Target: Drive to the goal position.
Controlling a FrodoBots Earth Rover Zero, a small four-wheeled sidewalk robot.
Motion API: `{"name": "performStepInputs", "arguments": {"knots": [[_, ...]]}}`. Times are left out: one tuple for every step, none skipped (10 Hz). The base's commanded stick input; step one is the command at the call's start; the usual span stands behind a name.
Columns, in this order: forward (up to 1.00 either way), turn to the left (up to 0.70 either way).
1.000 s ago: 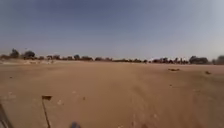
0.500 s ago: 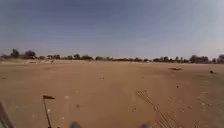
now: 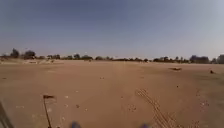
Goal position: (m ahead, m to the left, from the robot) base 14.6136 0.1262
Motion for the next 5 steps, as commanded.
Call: {"name": "performStepInputs", "arguments": {"knots": [[0.13,0.00],[0.13,0.00],[0.13,0.00],[0.13,0.00],[0.13,0.00]]}}
